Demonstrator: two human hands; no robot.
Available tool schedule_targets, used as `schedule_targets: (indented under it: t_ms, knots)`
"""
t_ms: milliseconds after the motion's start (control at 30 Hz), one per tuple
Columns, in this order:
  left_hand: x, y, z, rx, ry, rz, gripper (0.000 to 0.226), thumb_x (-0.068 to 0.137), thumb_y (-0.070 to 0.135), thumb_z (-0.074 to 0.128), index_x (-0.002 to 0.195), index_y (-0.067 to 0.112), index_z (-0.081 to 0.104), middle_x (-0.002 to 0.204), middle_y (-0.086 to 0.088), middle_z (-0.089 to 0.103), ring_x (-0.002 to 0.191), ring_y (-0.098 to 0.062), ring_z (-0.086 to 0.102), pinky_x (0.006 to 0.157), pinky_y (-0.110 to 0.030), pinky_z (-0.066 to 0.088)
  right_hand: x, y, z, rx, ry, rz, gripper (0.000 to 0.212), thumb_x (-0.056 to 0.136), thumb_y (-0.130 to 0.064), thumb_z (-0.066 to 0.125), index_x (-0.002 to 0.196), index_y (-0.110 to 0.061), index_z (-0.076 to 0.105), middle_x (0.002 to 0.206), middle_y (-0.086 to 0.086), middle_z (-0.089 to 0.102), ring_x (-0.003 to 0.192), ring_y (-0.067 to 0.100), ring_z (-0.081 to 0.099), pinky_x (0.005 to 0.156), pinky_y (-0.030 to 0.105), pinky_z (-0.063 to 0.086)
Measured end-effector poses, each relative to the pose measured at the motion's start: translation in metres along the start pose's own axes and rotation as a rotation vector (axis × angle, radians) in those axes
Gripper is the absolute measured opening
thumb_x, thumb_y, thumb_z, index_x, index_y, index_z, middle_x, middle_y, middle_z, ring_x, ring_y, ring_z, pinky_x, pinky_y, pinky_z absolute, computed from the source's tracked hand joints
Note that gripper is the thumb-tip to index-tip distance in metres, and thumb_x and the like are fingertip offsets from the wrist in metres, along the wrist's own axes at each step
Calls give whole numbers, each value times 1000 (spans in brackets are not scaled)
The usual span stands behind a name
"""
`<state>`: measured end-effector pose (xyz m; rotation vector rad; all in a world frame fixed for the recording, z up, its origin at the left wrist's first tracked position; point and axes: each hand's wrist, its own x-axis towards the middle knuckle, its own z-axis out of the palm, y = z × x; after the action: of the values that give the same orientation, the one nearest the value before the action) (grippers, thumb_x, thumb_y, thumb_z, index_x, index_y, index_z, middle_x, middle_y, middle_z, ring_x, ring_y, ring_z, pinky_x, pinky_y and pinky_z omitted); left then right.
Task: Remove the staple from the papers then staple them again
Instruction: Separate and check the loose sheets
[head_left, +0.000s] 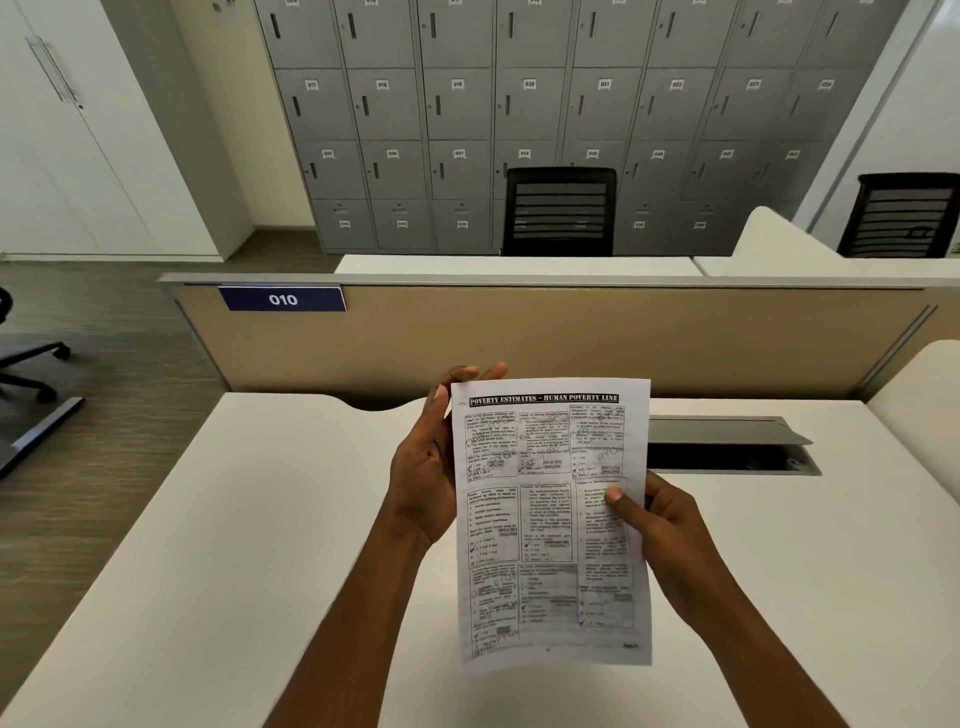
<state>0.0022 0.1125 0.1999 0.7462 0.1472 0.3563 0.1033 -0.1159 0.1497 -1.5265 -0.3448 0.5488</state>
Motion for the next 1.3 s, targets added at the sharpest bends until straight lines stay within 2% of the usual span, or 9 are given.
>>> schedule_targets:
  t_ms: [167, 267, 500, 700, 767, 867, 1033, 1167, 1300]
  knots:
    - [0, 0, 1, 119, 16, 75, 33, 104, 40, 45, 125, 21, 62, 154, -12, 55, 143, -40, 49, 116, -60, 41, 0, 0, 1, 5, 4, -2, 23, 99, -14, 59, 118, -19, 71, 108, 5, 79, 96, 28, 76, 79, 45, 63]
    - [0, 0, 4, 140, 12, 80, 30, 102, 42, 50, 119, 21, 62, 151, -11, 58, 139, -37, 55, 114, -58, 45, 0, 1, 1, 6, 4, 4, 24, 99, -14, 59, 119, -19, 70, 108, 5, 79, 96, 28, 76, 81, 46, 62]
    - [2, -1, 1, 139, 15, 67, 31, 112, 36, 34, 113, 23, 63, 153, -9, 57, 139, -37, 56, 110, -59, 48, -1, 0, 1, -11, 12, -10, 24, 99, -13, 58, 119, -18, 70, 108, 5, 79, 96, 28, 76, 82, 50, 62]
    - [-1, 0, 2, 306, 81, 116, 42, 106, 51, 43, 144, 38, 52, 144, -8, 65, 128, -34, 65, 100, -54, 57, -1, 3, -1, -46, 52, -59, 22, 99, -15, 59, 118, -17, 69, 105, 2, 79, 92, 26, 77, 76, 45, 64]
    - [-5, -5, -2, 438, 120, 129, 49, 98, 58, 52, 143, 40, 53, 133, -8, 72, 119, -31, 71, 91, -49, 62, 0, 5, -1, -69, 72, -80, 22, 99, -14, 59, 118, -18, 70, 104, 1, 79, 91, 24, 77, 74, 42, 64]
    - [-14, -18, -15, 564, 122, 132, 39, 97, 50, 57, 132, 33, 64, 125, -6, 76, 110, -25, 75, 81, -36, 63, 1, 9, -2, -81, 103, -96, 23, 99, -12, 59, 118, -17, 70, 103, 1, 80, 90, 24, 77, 74, 44, 64]
    - [-31, -42, -34, 657, 169, 33, 25, 108, 26, 53, 119, 36, 73, 119, -1, 78, 107, -22, 76, 79, -26, 61, 1, 20, -5, -59, 145, -117, 22, 99, -12, 59, 117, -14, 70, 103, 4, 79, 92, 26, 77, 76, 46, 64]
    - [-36, -48, -30, 659, 209, 14, 32, 110, 23, 48, 111, 39, 76, 115, 2, 79, 105, -17, 77, 77, -25, 62, 0, 25, -1, -22, 164, -152, 21, 99, -11, 59, 117, -15, 70, 105, 2, 79, 94, 23, 76, 70, 31, 62]
    - [-33, -46, -24, 673, 233, 94, 28, 110, 24, 47, 111, 30, 74, 110, 2, 79, 99, -13, 77, 75, -21, 60, 2, 22, 3, 24, 156, -221, 26, 97, -6, 60, 121, -11, 69, 110, 1, 78, 99, 18, 75, 75, 26, 61]
